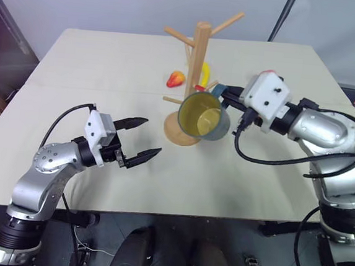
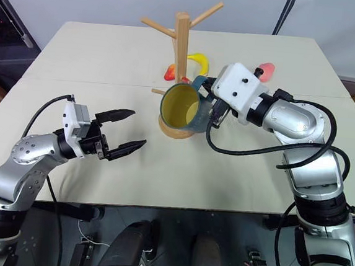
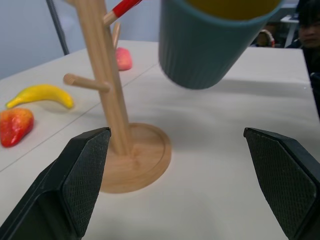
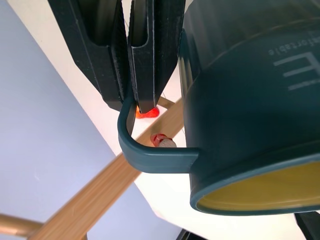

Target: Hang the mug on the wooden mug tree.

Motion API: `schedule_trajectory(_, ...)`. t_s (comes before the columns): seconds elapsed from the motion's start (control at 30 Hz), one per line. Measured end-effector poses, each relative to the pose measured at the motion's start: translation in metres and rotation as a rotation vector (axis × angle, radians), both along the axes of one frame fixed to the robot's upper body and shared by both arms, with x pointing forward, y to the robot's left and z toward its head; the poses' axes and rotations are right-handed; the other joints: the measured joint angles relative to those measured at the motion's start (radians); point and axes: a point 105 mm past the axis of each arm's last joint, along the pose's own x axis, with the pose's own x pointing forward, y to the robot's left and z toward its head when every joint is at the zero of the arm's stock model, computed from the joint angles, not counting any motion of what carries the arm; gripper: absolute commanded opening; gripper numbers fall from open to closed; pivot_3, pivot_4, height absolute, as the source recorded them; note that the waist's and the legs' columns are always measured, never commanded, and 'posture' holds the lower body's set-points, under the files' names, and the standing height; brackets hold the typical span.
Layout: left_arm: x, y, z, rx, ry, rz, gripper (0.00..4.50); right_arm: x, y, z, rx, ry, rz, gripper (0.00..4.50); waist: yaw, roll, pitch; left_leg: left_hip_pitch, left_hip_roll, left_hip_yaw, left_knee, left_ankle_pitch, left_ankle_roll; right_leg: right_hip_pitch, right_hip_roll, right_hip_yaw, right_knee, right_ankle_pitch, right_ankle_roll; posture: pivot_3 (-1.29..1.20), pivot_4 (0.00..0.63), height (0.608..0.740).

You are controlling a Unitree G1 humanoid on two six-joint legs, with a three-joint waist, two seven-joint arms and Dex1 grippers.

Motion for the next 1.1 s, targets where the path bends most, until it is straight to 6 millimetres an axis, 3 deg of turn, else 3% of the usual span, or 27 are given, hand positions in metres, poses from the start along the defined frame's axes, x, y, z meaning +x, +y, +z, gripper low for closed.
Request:
schedule_trajectory(0.23,-0.001,-0.001,0.003,-0.013,0.008,-0.01,4.5,0.005,0.006,0.004,-0.02,0.003,-0.005,0.04,-0.001,0.0,0.0,0.0,0.0,0.0,0.0,0.0,0.0,0.0,0.0,0.0,0.0,0.0,0.0,0.0,0.15,0.74)
schedule_trajectory(0.4,-0.001,-0.002,0.022,-0.06,-0.032,-0.02,4.5,0.004,0.016,0.008,-0.036,-0.005,0.024,0.04,-0.001,-0.001,0.0,0.0,0.0,0.0,0.0,0.0,0.0,0.0,0.0,0.0,0.0,0.001,0.001,0.0,0.15,0.74)
schedule_trajectory(0.77,-0.001,-0.003,0.043,-0.118,-0.056,-0.041,4.5,0.014,0.018,-0.001,-0.055,0.027,-0.01,0.04,-0.002,-0.001,0.001,0.0,0.0,0.0,0.0,0.0,0.0,0.0,0.001,-0.001,0.001,0.001,0.002,0.0,0.15,0.74)
schedule_trajectory(1.1,-0.001,-0.004,0.047,-0.133,-0.054,-0.054,4.5,0.021,0.018,-0.005,-0.073,0.027,-0.041,0.04,-0.002,-0.001,0.001,0.0,0.0,0.0,0.0,0.0,0.0,0.0,0.001,-0.002,0.001,0.002,0.003,0.0,0.15,0.74)
